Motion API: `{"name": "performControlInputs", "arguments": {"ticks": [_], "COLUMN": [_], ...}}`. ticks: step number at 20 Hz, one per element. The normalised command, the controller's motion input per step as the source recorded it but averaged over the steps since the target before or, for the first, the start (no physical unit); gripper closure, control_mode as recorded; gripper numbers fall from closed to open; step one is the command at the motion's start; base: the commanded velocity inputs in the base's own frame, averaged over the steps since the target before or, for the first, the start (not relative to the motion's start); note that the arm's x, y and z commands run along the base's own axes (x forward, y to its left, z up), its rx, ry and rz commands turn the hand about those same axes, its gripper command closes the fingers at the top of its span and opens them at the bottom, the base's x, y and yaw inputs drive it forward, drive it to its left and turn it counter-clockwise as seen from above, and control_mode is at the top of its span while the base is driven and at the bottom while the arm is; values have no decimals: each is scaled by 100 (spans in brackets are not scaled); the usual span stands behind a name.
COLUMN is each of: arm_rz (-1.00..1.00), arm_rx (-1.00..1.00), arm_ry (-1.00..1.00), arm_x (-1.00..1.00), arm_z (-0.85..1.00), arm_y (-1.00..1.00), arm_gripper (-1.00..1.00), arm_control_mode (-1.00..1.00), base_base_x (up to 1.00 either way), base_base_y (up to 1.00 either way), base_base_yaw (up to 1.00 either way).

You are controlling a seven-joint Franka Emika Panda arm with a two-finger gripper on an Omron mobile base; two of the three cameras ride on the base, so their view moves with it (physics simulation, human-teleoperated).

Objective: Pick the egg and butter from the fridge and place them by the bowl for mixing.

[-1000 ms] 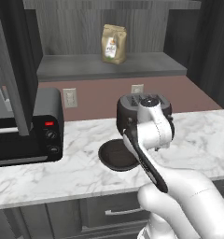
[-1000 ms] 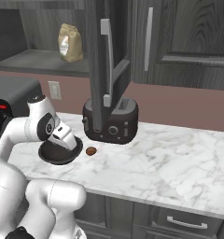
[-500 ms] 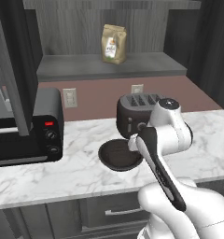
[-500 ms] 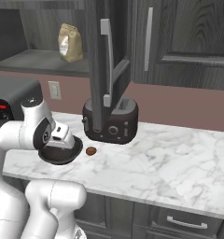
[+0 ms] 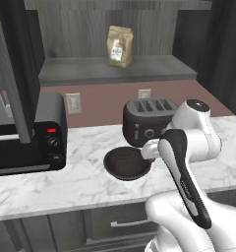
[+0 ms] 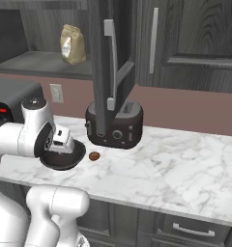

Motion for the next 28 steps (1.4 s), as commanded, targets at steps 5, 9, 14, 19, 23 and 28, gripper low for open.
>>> {"name": "performControlInputs", "arguments": {"ticks": [5,9,14,19,23,28], "arm_rz": [-3,-2,0,0,0,0], "arm_rx": [1,0,0,0,0,0], "arm_ry": [0,0,0,0,0,0], "arm_x": [-37,-9,0,0,0,0], "arm_z": [19,0,0,0,0,0], "arm_y": [7,0,0,0,0,0], "arm_gripper": [-100,-100,-100,-100,-100,-100], "arm_control_mode": [-100,-100,100,100,100,100], "base_base_x": [0,0,-1,-38,-45,-6], "base_base_y": [0,0,0,6,4,3], "base_base_yaw": [0,0,0,13,63,100]}}
